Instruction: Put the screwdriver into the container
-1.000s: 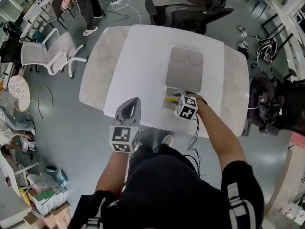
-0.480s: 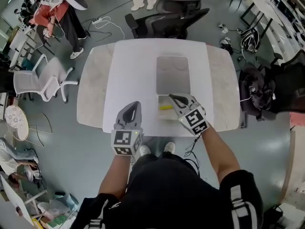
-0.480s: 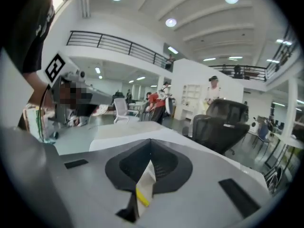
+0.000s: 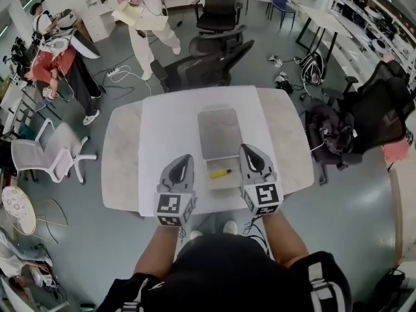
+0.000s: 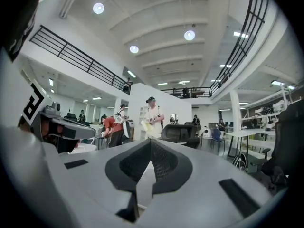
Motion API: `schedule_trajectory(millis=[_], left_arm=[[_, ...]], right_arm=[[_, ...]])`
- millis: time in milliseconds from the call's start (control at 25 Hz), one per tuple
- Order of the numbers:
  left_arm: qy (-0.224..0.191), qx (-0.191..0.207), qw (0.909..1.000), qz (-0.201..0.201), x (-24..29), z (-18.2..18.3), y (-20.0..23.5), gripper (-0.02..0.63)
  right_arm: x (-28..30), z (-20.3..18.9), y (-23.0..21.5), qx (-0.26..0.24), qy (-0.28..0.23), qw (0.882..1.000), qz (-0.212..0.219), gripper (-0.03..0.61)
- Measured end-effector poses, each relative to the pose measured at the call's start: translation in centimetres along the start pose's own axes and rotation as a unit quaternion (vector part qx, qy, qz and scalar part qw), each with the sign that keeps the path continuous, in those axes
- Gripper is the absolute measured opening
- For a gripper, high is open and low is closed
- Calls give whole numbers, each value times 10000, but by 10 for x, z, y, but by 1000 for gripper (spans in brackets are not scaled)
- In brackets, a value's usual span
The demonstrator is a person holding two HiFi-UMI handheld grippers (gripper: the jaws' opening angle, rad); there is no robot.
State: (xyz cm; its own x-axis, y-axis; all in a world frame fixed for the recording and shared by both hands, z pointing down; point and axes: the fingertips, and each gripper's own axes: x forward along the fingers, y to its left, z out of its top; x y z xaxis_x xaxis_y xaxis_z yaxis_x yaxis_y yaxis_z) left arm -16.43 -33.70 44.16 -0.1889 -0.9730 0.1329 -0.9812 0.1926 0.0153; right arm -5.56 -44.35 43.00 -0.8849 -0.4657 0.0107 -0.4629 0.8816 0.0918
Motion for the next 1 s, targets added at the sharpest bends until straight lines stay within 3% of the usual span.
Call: schedule_trajectory(millis=[200, 1000], left_arm=[[-158, 70, 9997, -192, 5, 13, -7, 6], [-270, 255, 9985, -410, 4, 18, -10, 6]], right_arm=[[-8, 11, -3, 12, -254, 9993, -269, 12], [-13, 24, 5, 17, -529, 9978, -403, 12]])
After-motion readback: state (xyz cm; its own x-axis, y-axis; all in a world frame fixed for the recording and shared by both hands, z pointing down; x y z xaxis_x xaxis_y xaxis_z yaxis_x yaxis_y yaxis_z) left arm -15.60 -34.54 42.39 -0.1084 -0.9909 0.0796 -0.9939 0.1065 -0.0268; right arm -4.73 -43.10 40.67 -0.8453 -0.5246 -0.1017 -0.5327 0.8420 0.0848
